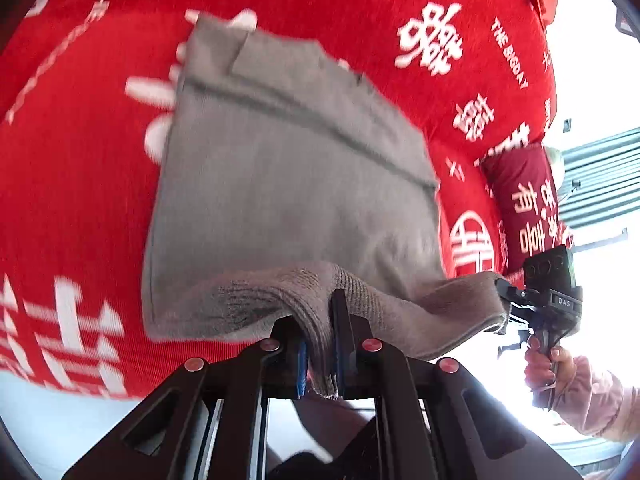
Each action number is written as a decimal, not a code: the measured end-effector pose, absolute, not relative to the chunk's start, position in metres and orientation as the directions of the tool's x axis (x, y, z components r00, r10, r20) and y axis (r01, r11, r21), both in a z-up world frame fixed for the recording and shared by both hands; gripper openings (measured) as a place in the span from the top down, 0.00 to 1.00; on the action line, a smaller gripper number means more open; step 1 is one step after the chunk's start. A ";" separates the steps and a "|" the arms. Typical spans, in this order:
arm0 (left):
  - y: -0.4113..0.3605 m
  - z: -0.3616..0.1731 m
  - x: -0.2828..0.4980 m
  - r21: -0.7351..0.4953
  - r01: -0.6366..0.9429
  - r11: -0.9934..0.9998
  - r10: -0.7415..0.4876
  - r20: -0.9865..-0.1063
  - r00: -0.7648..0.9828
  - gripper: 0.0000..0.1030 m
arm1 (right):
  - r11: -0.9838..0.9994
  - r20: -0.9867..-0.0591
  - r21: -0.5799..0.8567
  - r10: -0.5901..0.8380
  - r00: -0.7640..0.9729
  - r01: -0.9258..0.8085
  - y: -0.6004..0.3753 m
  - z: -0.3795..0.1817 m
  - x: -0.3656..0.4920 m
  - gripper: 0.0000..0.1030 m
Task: Fold small clothes
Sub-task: 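Carry the held hem over toward the collar with both grippers, then lower the folded sweater onto the cloth and open both grippers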
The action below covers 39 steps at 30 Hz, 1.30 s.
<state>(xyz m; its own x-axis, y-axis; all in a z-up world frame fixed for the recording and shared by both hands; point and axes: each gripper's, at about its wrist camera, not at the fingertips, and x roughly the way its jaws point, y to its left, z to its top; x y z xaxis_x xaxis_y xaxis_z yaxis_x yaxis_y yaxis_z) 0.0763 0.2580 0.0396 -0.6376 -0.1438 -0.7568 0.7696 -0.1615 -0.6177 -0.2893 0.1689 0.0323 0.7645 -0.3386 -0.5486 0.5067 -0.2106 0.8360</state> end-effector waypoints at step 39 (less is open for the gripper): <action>-0.018 -0.004 -0.010 -0.411 0.912 0.022 -0.277 -0.879 -0.389 0.58 | -0.353 -0.569 0.810 -0.285 0.771 0.467 -0.132 -0.062 -0.390 0.76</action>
